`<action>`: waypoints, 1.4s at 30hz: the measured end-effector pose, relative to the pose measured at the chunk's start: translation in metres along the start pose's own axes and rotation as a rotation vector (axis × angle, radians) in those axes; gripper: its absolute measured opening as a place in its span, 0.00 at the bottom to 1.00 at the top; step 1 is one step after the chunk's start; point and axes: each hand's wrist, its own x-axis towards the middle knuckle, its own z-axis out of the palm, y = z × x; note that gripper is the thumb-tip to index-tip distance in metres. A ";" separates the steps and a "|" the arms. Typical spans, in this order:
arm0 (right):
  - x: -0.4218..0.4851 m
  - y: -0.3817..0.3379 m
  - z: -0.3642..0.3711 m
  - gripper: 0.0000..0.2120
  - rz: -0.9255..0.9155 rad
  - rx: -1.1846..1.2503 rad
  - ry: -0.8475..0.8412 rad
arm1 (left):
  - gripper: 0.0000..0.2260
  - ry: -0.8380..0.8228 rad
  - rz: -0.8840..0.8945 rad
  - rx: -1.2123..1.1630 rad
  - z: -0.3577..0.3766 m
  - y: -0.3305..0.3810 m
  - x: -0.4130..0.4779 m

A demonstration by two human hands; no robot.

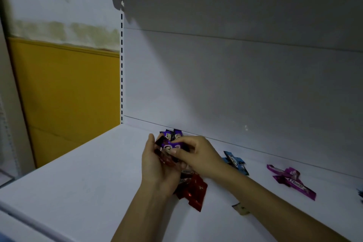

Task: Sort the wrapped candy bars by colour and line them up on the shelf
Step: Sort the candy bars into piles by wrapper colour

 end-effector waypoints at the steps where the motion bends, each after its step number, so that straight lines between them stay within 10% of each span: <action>1: 0.004 0.003 -0.003 0.06 -0.001 -0.004 0.044 | 0.20 0.021 -0.010 -0.010 -0.001 -0.001 0.001; 9: 0.057 0.055 -0.034 0.06 0.173 -0.374 0.402 | 0.10 0.222 0.081 -0.032 -0.010 0.006 0.006; 14: 0.066 0.070 -0.021 0.12 0.169 -0.526 0.153 | 0.11 0.147 0.070 -0.100 -0.009 0.008 0.001; 20: 0.063 0.070 -0.028 0.13 0.080 -0.413 0.380 | 0.13 0.004 0.045 -0.156 -0.003 0.008 -0.002; 30: 0.058 0.060 -0.024 0.14 0.165 -0.636 0.025 | 0.17 -0.033 0.070 -0.165 -0.002 0.008 -0.002; 35: 0.014 0.006 -0.018 0.09 -0.096 -0.205 0.319 | 0.19 -0.061 0.079 -0.046 0.000 0.006 -0.002; 42: -0.046 -0.038 -0.004 0.06 0.049 0.182 0.034 | 0.24 -0.184 0.342 0.610 0.010 -0.019 -0.013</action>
